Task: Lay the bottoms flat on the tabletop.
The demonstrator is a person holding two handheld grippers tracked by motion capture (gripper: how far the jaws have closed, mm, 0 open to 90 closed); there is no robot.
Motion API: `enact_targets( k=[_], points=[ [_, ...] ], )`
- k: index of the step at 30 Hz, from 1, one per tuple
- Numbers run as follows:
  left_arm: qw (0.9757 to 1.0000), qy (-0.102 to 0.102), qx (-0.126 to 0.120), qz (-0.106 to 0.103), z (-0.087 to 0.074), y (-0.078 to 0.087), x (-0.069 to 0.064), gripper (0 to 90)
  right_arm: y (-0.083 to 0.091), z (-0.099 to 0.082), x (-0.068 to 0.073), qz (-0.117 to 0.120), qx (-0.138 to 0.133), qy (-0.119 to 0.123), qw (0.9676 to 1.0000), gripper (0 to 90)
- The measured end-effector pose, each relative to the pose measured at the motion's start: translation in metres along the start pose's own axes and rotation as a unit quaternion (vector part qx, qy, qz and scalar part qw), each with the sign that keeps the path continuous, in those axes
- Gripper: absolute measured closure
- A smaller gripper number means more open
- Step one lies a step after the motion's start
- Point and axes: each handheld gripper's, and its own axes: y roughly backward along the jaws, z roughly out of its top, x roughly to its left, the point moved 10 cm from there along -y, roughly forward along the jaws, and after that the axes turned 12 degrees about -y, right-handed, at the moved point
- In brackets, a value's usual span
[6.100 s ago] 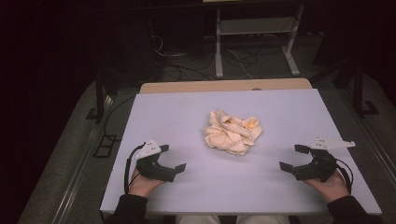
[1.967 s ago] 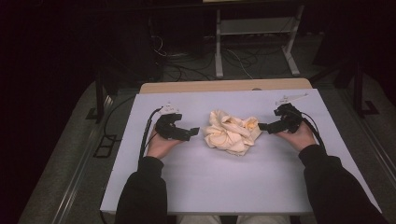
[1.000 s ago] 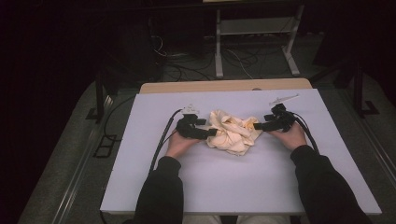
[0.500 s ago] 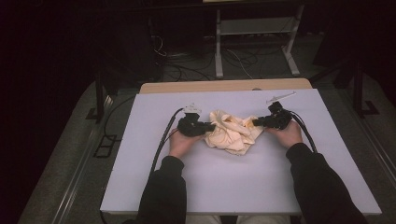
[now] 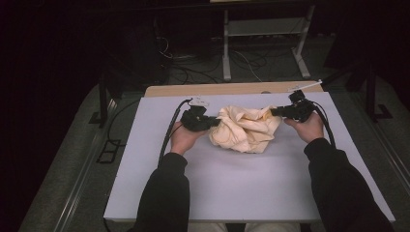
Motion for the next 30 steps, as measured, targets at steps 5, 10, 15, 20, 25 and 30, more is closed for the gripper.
enact_targets(
  k=[5,10,15,20,25,30],
  points=[
    [0.9996,-0.021,0.002,0.019,0.019,0.014,0.004,82.3,0.007,0.015,0.003,-0.009,-0.016,0.004,0.9998,78.6],
    [0.9989,-0.032,-0.002,0.033,0.030,0.026,0.007,82.3,0.013,0.030,0.010,-0.016,-0.038,0.018,0.9990,78.6],
    [0.9994,-0.021,-0.006,0.028,0.023,0.031,0.003,82.2,0.014,0.036,0.017,-0.008,-0.045,0.019,0.9988,78.5],
    [0.9999,0.000,0.004,0.016,-0.008,0.019,-0.006,82.2,-0.006,0.013,0.015,-0.002,-0.014,0.004,0.9999,78.3],
    [0.9996,0.024,0.014,0.008,-0.034,0.010,-0.007,82.2,-0.029,-0.013,0.010,-0.005,0.015,-0.019,0.9997,74.2],
    [0.9993,0.035,0.011,0.006,-0.044,0.008,-0.007,82.1,-0.027,-0.013,0.013,0.004,-0.003,-0.026,0.9997,62.7]
  ],
)
